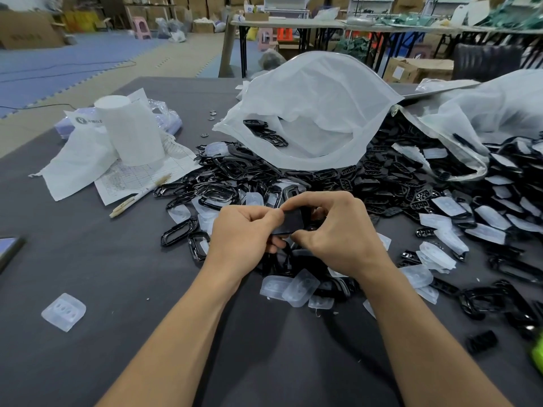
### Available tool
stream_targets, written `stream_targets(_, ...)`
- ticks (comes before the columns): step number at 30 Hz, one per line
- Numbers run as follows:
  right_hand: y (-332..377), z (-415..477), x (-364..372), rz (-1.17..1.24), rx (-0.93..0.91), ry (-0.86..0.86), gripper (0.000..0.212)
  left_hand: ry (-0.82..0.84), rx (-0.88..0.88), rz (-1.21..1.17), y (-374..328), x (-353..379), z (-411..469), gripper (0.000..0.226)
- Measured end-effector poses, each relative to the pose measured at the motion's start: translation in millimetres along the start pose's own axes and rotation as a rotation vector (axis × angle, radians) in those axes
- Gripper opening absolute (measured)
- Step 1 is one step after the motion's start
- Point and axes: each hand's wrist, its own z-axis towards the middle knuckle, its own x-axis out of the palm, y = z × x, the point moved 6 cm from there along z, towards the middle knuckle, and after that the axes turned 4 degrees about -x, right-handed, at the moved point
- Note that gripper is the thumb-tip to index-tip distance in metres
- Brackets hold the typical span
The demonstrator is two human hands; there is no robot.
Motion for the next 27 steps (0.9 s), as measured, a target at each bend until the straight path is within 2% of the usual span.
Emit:
stream_targets(2, -3.6, 1.3, 2.3, 0.076, 0.037, 0.021, 0.043, -0.002, 0.006, -0.029, -0.5, -0.2, 0.8, 0.023)
stream_targets(4, -10.9, 1.3, 5.2, 0.265, 0.119, 0.025, 0.041, -0.003, 0.018, -0.052, -2.3, -1.0, 0.5, 0.024)
stream_targets(6, -17.7, 1.5, 7.7, 0.426, 0.210, -0.007, 0.029, 0.007, 0.036, -0.042, -4.3, -0.2, -0.3, 0.026)
stream_targets(8, -20.4, 2.1, 9.6, 0.467, 0.251, -0.034, 0.014, 0.016, 0.048, -0.045, -5.4, 1.2, -1.0, 0.026)
stream_targets(13, -23.0, 1.4, 11.6, 0.404, 0.303, -0.119, 0.021, 0.016, 0.089, 0.006, -4.5, 3.1, -1.2, 0.024)
stream_targets(19, -26.4, 0.1, 5.1, 0.390, 0.332, -0.165, 0.022, 0.094, 0.010, -0.025, 1.0, 0.8, 1.5, 0.023)
stream_targets(23, -18.8, 1.4, 3.4, 0.286, 0.255, -0.092, 0.015, 0.088, -0.012, -0.024, 1.9, -1.8, 2.3, 0.028)
stream_targets(27, -3.2, 0.5, 1.8, -0.019, 0.111, 0.057, 0.038, 0.054, -0.039, -0.049, 3.7, -3.4, 2.7, 0.028)
